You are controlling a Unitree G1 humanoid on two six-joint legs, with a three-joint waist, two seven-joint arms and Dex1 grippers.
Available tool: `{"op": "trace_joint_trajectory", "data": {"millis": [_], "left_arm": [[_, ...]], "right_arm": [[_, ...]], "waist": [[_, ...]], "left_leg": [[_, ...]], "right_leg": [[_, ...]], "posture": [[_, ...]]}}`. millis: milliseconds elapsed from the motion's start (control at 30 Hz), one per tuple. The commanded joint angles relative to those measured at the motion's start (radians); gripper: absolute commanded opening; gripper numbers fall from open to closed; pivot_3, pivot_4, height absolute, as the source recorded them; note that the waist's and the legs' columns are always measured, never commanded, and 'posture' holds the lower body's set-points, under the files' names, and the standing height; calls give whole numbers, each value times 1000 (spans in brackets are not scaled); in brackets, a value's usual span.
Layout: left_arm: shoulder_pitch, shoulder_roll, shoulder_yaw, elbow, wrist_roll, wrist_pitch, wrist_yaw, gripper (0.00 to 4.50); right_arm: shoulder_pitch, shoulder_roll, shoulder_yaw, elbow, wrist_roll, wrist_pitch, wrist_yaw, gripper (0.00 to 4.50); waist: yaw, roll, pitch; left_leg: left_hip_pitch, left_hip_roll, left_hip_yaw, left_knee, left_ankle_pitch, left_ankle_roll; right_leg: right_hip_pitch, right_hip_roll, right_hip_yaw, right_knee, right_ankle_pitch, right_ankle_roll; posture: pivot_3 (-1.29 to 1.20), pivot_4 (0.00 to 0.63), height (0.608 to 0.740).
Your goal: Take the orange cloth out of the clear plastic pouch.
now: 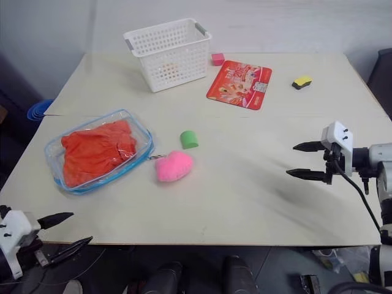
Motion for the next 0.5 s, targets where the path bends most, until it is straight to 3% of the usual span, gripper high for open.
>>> {"op": "trace_joint_trajectory", "data": {"millis": [33, 500], "left_arm": [[-19, 12, 28, -4, -1, -12, 15, 4500], [-50, 6, 3, -15, -6, 41, 55, 4500]], "right_arm": [[-9, -16, -15, -7, 8, -10, 13, 4475], [18, -6, -21, -22, 8, -12, -24, 4475]], "waist": [[0, 0, 0], [0, 0, 0]], "left_leg": [[0, 0, 0, 0, 0, 0], [0, 0, 0, 0, 0, 0]], "right_leg": [[0, 0, 0, 0, 0, 0], [0, 0, 0, 0, 0, 0]], "posture": [[0, 150, 740], [0, 150, 740]]}}
